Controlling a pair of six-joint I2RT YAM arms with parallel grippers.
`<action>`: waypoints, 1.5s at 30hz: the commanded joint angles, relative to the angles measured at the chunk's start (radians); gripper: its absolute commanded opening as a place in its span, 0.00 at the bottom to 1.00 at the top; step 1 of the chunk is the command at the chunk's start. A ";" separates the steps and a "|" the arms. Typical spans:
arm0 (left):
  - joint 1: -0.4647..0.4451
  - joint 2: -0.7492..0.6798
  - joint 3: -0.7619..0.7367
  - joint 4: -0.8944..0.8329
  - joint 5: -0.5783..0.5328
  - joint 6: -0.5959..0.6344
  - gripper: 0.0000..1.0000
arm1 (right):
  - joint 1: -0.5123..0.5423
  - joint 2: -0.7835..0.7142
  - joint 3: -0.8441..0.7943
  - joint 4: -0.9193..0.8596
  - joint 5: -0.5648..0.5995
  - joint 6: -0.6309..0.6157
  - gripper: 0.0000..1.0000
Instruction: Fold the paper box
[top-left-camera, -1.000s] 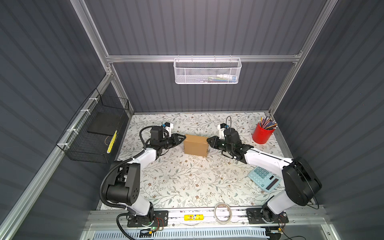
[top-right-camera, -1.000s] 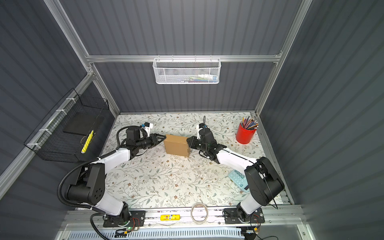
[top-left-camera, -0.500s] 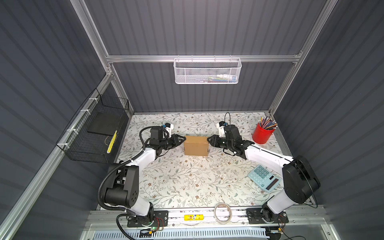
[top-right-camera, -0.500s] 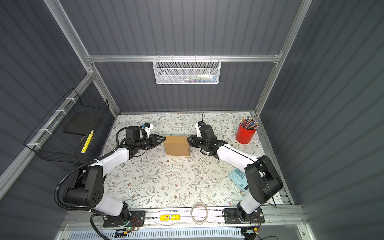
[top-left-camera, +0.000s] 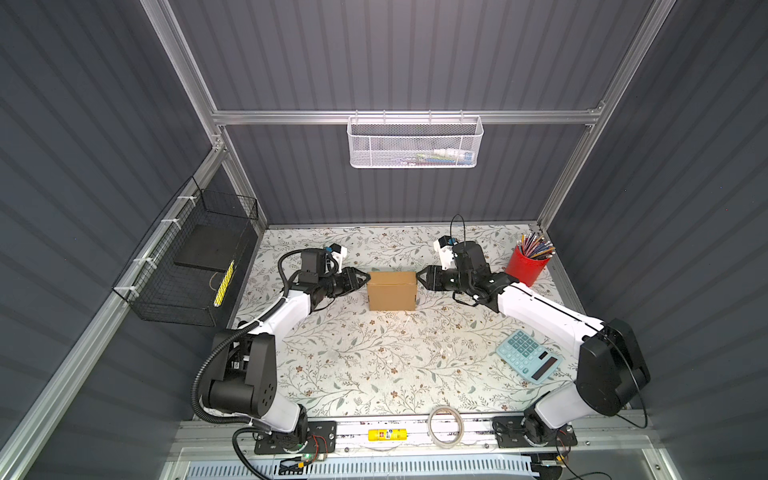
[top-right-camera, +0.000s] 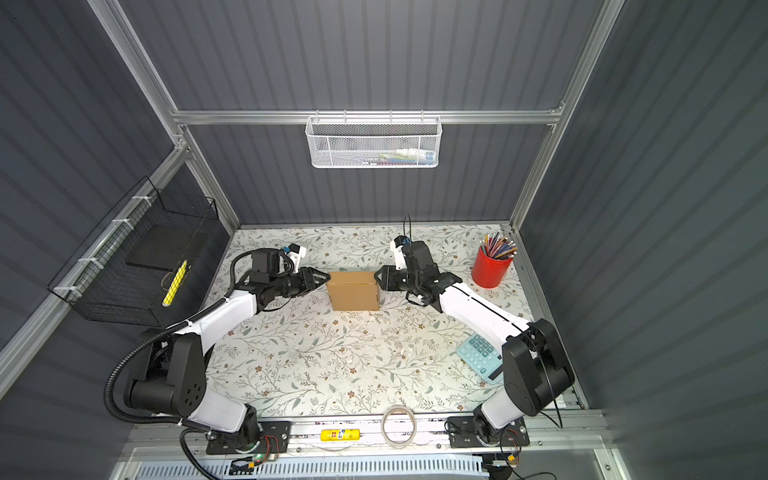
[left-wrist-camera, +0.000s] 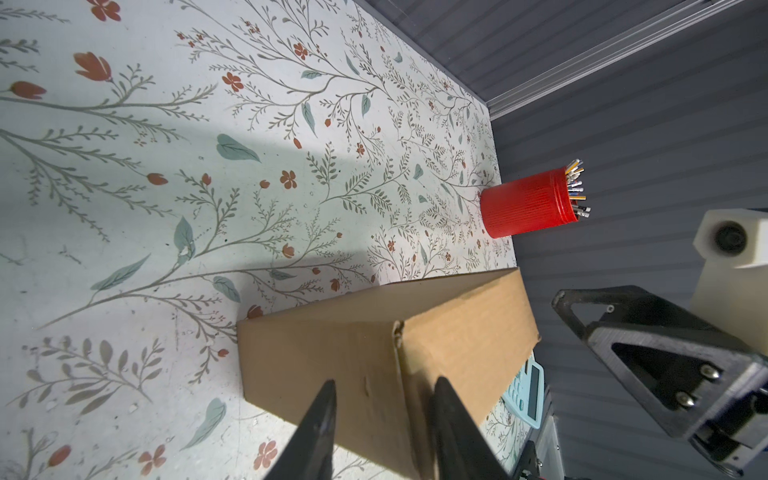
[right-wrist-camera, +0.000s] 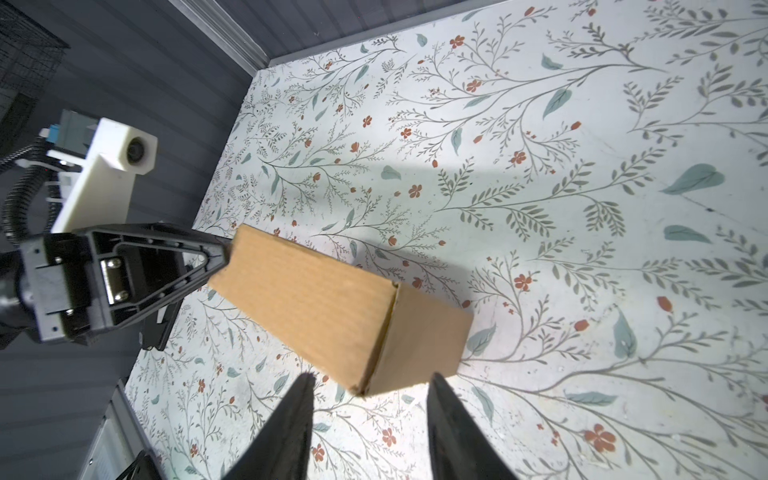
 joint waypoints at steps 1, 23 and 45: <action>0.004 -0.025 0.016 -0.044 0.004 0.042 0.39 | -0.003 -0.008 0.012 -0.035 -0.043 -0.024 0.47; 0.004 0.036 -0.047 0.007 0.073 0.034 0.36 | 0.001 0.097 -0.050 0.052 -0.126 0.024 0.43; 0.004 -0.048 -0.143 -0.014 0.045 0.072 0.36 | 0.014 -0.030 0.001 -0.035 -0.014 -0.051 0.50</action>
